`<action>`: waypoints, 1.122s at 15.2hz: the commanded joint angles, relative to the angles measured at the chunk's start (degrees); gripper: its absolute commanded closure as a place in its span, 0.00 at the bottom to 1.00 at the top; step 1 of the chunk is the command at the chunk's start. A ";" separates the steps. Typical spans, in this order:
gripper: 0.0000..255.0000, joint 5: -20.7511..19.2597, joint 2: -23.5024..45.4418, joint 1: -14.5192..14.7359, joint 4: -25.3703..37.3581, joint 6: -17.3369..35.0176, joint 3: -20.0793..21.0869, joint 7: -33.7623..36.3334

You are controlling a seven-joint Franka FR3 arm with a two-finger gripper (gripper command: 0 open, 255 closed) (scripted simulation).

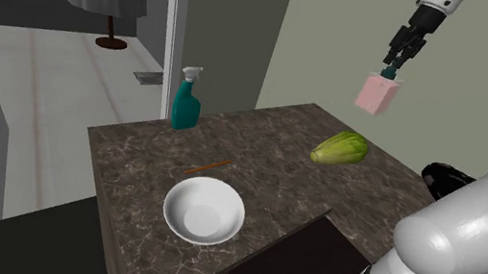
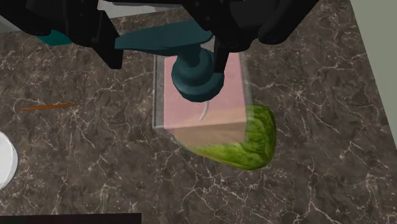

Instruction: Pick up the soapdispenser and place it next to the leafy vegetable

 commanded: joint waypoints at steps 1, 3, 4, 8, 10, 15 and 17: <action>1.00 0.45 1.81 -1.45 2.32 -1.11 -2.02 -3.50; 1.00 1.29 4.20 -2.98 5.00 -2.11 -3.93 -6.79; 1.00 1.82 5.53 -3.83 6.49 -2.67 -4.86 -8.46; 1.00 4.78 11.88 -7.97 13.63 -5.41 -8.38 -15.24; 1.00 6.81 15.69 -10.69 18.08 -7.18 -9.88 -18.59; 1.00 13.04 26.54 -19.85 32.15 -13.02 -11.79 -25.49; 1.00 11.98 25.07 -18.66 28.36 -10.56 -11.75 -25.56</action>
